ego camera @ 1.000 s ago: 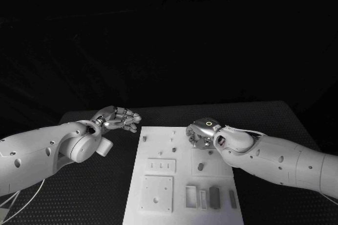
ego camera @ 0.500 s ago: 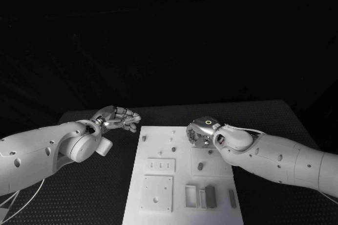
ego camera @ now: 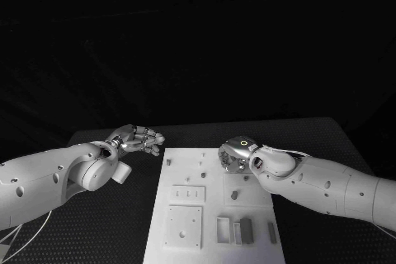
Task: Assemble the parts on the task board
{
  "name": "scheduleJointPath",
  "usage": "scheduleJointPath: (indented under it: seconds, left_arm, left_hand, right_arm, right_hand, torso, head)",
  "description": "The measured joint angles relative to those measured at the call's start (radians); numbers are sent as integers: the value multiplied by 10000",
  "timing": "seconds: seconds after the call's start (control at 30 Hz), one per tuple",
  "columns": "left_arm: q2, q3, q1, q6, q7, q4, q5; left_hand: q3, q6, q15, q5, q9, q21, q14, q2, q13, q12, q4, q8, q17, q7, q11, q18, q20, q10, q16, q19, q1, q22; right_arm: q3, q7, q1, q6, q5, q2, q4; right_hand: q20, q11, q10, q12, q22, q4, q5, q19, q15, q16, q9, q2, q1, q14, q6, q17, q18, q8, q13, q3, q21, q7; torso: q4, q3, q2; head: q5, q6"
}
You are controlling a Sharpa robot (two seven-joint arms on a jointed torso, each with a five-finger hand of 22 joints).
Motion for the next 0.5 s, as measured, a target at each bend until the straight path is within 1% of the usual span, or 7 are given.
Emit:
scheduleJointPath:
  seconds: [0.2, 0.27, 0.33, 0.37, 0.4, 0.5]
  left_arm:
    - [4, 0, -2, 2, -2, -4, 2]
    - [4, 0, -2, 2, -2, -19, 2]
    - [4, 0, -2, 2, -2, -30, 2]
    - [4, 0, -2, 2, -2, -30, 2]
    - [4, 0, -2, 2, -2, -30, 2]
    - [13, -1, -2, 3, -3, -29, 3]
  left_hand:
    - [0, 0, 0, 0, 0, 0, 0, 0, 0, 0, 0, 0, 0, 0, 0, 6, 0, 0, -4, 0, 0, 0]
    - [8, 0, 0, 0, 0, 0, 0, 0, 0, 0, -8, 0, 2, 0, 0, 75, 0, 0, -39, 0, 0, -1]
    - [26, 0, 0, 0, 0, 0, 0, 0, 0, 0, -26, 0, 4, 0, 0, 88, 0, 0, -39, 0, 0, -1]
    - [26, 0, 0, 0, 0, 0, 0, 0, 0, 0, -26, 0, 12, 0, 0, 93, 0, 0, -39, 0, 0, -1]
    - [26, 0, 0, 0, 0, 0, 0, 0, 0, 0, -26, 0, 12, 0, 0, 103, 0, 0, -39, 0, 0, -1]
    - [26, 0, 0, 0, 0, 0, 0, 0, 0, 0, -26, 0, 12, 0, 0, 125, 0, 0, -39, 0, 0, -1]
  right_arm:
    - [-20, -97, 3, -24, -23, -99, 185]
    - [-33, -146, 32, -2, -30, -117, 248]
    - [-40, -187, 71, 47, -35, -123, 297]
    - [-42, -217, 98, 90, -40, -120, 332]
    - [-47, -238, 118, 120, -47, -110, 354]
    - [-51, -320, 193, 159, -80, -9, 400]
  right_hand:
    - [-33, 9, 14, 51, 0, -1, 0, 39, 0, 37, 0, 3, 4, 3, 35, 0, 0, 0, 0, -1, 37, -36]
    - [-34, 7, 16, 52, 0, -3, 0, 41, 0, 37, 0, 2, 5, 3, 37, 0, -3, 0, 0, -3, 37, -37]
    - [-43, -11, 36, 52, 0, -11, -1, 65, -19, 37, 12, 2, 7, 23, 44, -1, -2, 48, 0, -11, 37, -37]
    - [-36, -56, 86, 52, 0, -9, -1, 79, -34, 37, 87, 1, 7, 40, 75, 0, -3, 65, 0, -9, 37, -32]
    - [-37, -24, 119, 52, 0, 0, -1, 82, -37, 37, 139, 1, 8, 44, 92, 0, -3, 77, 0, 0, 37, -37]
    - [-50, -23, 121, 52, 0, 15, -2, 98, -43, 37, 147, 1, 8, 54, 96, 10, -3, 80, 0, 14, 36, -39]
  torso:
    - [-3, 6, 5]
    - [-3, 8, 6]
    - [-3, 7, 6]
    - [-3, 7, 6]
    - [-4, 7, 6]
    - [-5, 6, 6]
  head:
    - [16, 1]
    - [23, 10]
    - [25, 22]
    - [25, 29]
    - [25, 34]
    - [26, 58]
